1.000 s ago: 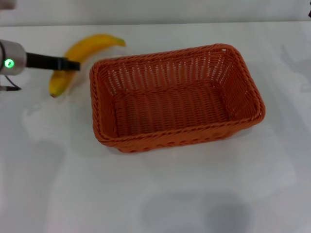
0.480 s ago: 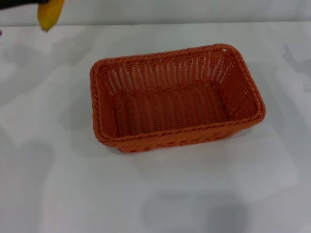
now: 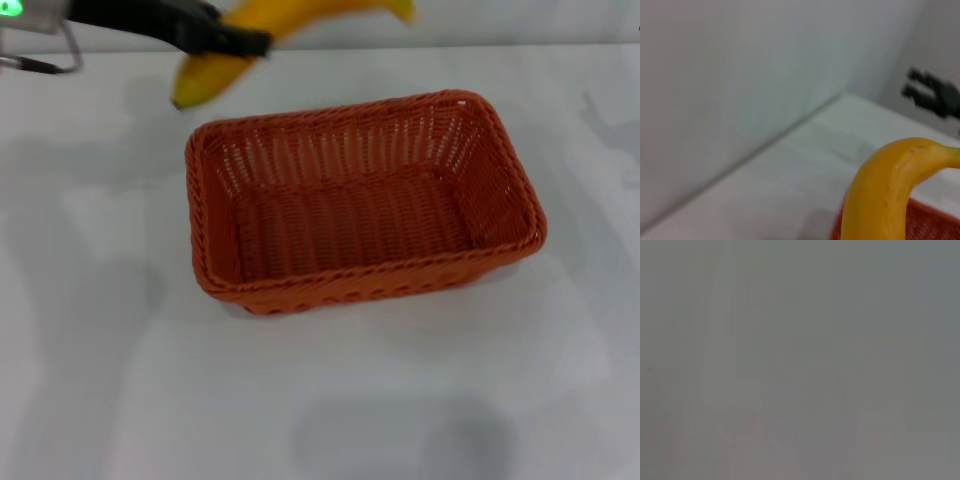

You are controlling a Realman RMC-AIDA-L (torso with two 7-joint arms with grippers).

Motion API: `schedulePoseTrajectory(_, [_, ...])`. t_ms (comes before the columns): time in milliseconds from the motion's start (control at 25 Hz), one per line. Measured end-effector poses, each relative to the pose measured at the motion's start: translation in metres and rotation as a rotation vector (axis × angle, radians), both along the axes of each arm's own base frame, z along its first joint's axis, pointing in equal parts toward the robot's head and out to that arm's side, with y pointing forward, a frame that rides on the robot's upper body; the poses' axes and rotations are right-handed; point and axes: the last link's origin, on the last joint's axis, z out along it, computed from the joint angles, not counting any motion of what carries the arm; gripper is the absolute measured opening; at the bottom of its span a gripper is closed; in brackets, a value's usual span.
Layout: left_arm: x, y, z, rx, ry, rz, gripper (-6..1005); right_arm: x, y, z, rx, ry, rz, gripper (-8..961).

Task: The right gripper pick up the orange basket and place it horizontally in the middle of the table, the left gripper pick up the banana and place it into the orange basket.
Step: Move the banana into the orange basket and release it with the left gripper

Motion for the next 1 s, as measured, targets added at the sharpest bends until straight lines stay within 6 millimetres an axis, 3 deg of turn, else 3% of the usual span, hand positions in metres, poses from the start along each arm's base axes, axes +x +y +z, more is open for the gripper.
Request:
schedulePoseTrajectory(280, [0.032, -0.005, -0.06, -0.131, 0.18, -0.033, 581, 0.003, -0.003, -0.001, -0.007, 0.01, -0.004, 885])
schedulePoseTrajectory(480, [0.034, -0.006, -0.084, -0.154, 0.245, -0.016, 596, 0.006, -0.008, -0.002, -0.013, 0.03, -0.002, 885])
schedulePoseTrajectory(1000, [0.026, -0.007, -0.095, -0.144, 0.252, -0.006, 635, 0.007, -0.015, 0.003, 0.012, 0.036, 0.025, 886])
